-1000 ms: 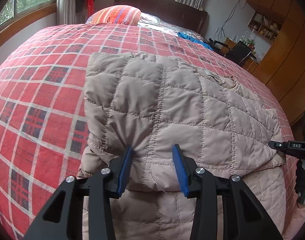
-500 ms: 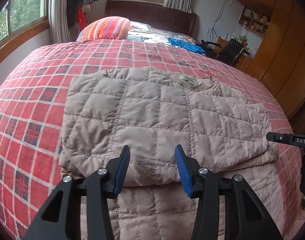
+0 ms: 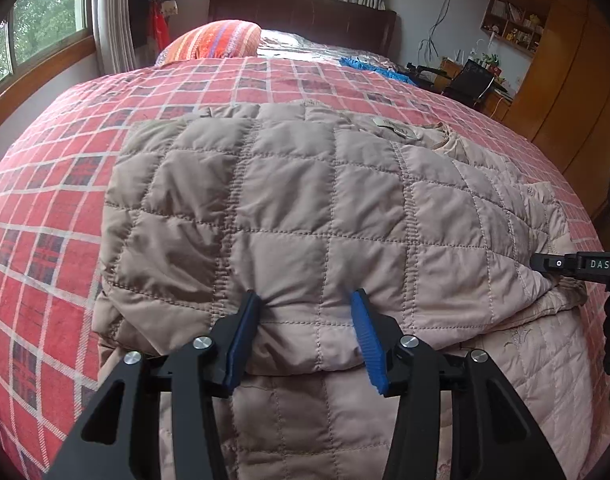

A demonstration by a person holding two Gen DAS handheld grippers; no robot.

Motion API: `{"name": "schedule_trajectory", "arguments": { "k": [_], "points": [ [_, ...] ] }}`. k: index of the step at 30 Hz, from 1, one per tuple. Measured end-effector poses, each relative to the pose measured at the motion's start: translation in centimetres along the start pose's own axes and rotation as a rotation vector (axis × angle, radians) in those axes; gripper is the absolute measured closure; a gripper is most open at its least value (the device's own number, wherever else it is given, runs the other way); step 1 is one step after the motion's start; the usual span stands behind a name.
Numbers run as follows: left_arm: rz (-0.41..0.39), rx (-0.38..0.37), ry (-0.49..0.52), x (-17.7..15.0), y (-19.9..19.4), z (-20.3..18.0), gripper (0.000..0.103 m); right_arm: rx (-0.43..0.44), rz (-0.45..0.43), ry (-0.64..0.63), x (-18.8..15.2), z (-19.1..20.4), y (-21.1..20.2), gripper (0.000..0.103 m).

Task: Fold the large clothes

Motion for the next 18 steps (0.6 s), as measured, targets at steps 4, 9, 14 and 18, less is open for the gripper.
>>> {"name": "schedule_trajectory", "arguments": {
  "k": [4,9,14,18],
  "points": [
    [-0.013,-0.011,-0.009,-0.8,-4.0,1.0,0.051,0.048,-0.073,-0.052,-2.2,0.4,-5.0,0.077],
    [-0.079,0.007,-0.001,-4.5,-10.8,4.7,0.032,0.076,-0.12,-0.108,-8.1,-0.8,-10.8,0.067],
    [-0.059,0.086,-0.03,-10.9,-15.1,9.4,0.029,0.05,-0.114,-0.13,-16.0,-3.0,-13.8,0.062],
    [-0.032,0.11,-0.058,-15.8,-17.6,11.6,0.028,0.056,-0.079,-0.096,-21.9,-4.5,-14.6,0.058]
  ]
}}
Point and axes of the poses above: each gripper's, at about its wrist camera, not at the fingertips, and y roughly the way its jaws point, z to its left, x to its top, the point moved 8 cm from there along y, roughly the way its jaws point, and after that the axes turned 3 degrees about x, right-handed, at the moved point
